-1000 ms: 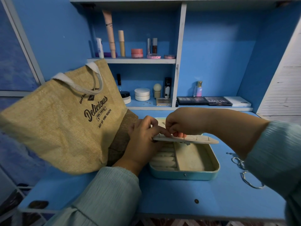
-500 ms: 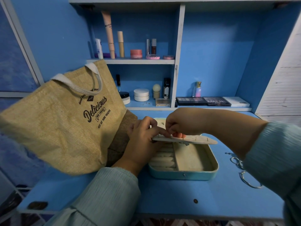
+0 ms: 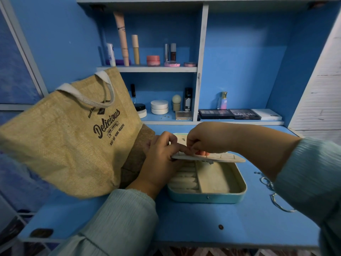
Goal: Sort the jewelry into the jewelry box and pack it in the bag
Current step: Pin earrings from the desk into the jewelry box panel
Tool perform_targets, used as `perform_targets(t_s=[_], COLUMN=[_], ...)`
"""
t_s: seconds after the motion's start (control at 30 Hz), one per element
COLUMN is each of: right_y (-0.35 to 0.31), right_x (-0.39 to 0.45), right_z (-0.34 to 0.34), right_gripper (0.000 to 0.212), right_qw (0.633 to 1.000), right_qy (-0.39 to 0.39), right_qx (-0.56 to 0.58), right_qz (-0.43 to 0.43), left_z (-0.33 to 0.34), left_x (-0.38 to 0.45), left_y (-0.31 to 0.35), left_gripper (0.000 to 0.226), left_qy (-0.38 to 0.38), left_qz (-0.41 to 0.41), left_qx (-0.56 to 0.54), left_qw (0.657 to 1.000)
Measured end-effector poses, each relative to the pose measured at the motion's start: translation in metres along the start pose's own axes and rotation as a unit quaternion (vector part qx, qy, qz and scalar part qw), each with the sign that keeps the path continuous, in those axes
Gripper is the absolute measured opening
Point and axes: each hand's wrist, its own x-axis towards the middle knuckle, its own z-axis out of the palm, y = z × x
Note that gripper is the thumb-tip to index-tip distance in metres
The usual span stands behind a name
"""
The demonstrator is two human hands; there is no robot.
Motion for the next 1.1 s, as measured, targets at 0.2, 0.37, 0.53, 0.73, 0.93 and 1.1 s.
perform_targets(t_s=[0.2,0.37,0.53,0.73,0.93,1.1], right_y=[0.003,0.007,0.008,0.018,0.013,0.006], right_x=[-0.001,-0.002,0.0,-0.001,0.0,0.0], right_z=[0.003,0.003,0.005,0.004,0.007,0.003], right_gripper=[0.015,0.016,0.014,0.011,0.014,0.011], right_qw=[1.0,0.999,0.998,0.976,0.974,0.989], right_qy=[0.006,0.005,0.027,0.037,0.037,0.024], right_qx=[0.016,0.048,0.064,0.214,0.223,0.146], right_qz=[-0.012,-0.014,-0.009,0.027,0.032,0.015], left_z=[-0.001,0.0,-0.001,-0.001,-0.002,-0.001], left_x=[-0.001,0.0,0.0,0.0,-0.001,-0.001], left_y=[0.004,0.0,0.002,0.004,0.005,0.002], left_gripper=[0.025,0.028,0.03,0.035,0.037,0.038], left_qy=[0.015,0.0,-0.011,-0.02,-0.023,-0.028], left_qz=[-0.013,-0.02,-0.039,-0.051,-0.053,-0.049], left_qx=[0.004,-0.018,-0.013,-0.032,-0.029,-0.025], left_qw=[1.0,1.0,0.999,0.998,0.998,0.998])
